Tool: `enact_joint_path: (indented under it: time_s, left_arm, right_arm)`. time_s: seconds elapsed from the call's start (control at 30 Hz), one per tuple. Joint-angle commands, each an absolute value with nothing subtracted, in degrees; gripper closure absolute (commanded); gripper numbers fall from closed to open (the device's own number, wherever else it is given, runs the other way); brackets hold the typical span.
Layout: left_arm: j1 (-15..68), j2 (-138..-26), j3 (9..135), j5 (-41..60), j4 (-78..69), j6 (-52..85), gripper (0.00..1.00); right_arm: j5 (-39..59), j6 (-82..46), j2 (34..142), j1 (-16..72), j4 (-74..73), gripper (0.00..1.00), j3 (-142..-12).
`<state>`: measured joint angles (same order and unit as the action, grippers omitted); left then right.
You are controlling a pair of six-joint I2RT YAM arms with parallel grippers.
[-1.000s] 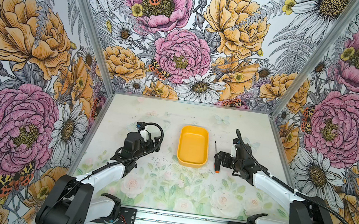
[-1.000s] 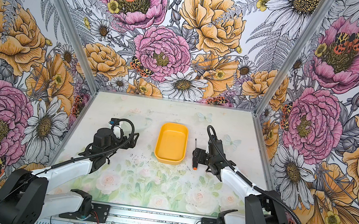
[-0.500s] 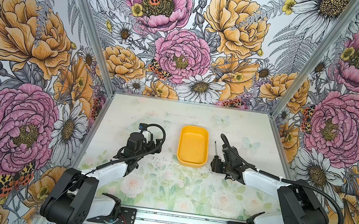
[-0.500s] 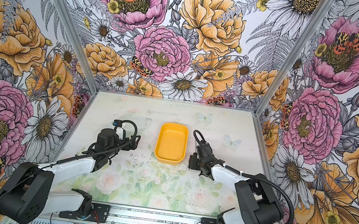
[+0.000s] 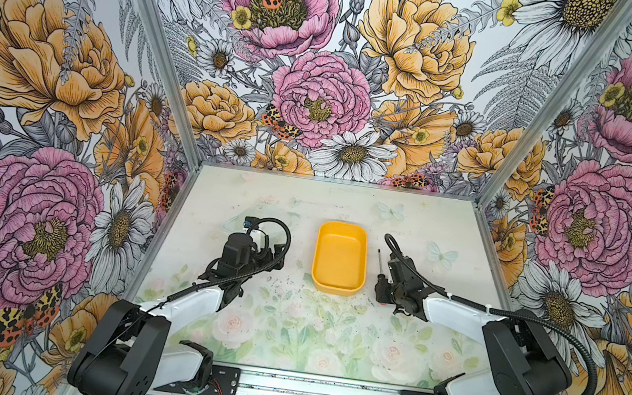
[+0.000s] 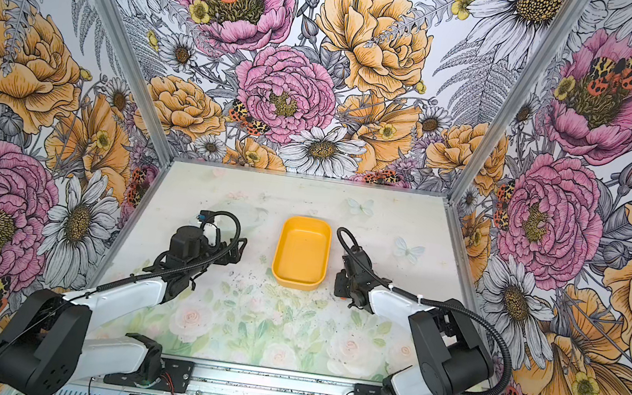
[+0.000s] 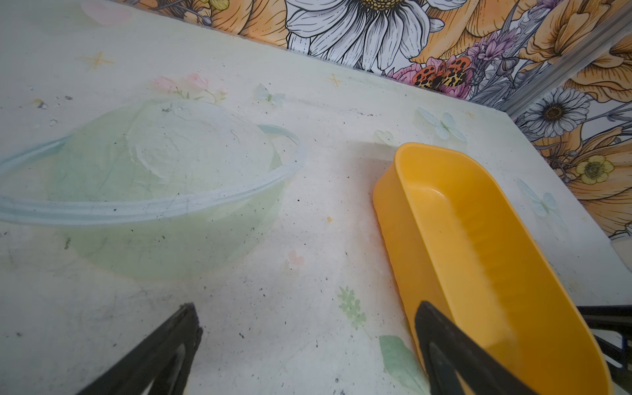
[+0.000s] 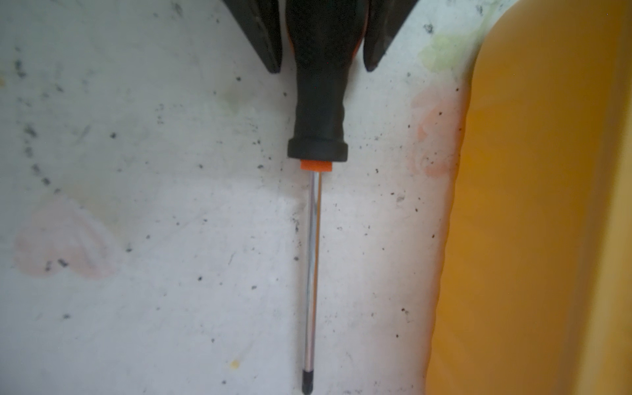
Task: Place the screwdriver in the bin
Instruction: 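Lower the right gripper and close it on the black screwdriver handle, then lift the screwdriver with the right gripper and carry it over the bin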
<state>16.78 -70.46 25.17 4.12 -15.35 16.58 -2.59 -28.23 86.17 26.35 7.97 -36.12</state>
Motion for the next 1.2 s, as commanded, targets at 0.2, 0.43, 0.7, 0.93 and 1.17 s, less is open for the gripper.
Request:
enact_joint_path:
  time_s: [0.2,0.43,0.7,0.93,1.17]
  left_arm:
    - [17.36,-69.53,26.1,3.47,-14.75,16.29,0.01]
    - [17.31,-68.43,25.84,3.6,-13.97,16.42,0.01]
    - [17.31,-66.95,25.85,3.3,-13.63,17.05,0.01]
    - [17.31,-66.87,26.02,3.6,-13.22,17.29,0.01]
    - [17.31,-67.95,26.58,4.01,-13.47,17.45,0.01]
  right_arm:
    - [-2.75,-27.93,87.2,26.81,10.07,1.0,-37.44]
    - [0.18,-30.37,82.3,25.8,11.97,1.0,-38.66]
    - [-5.8,-35.32,72.64,25.16,16.45,1.0,-41.59]
    - [-7.06,-38.5,67.09,25.89,16.51,1.0,-47.2]
    - [-17.47,-42.16,68.55,33.78,16.43,1.0,-55.39]
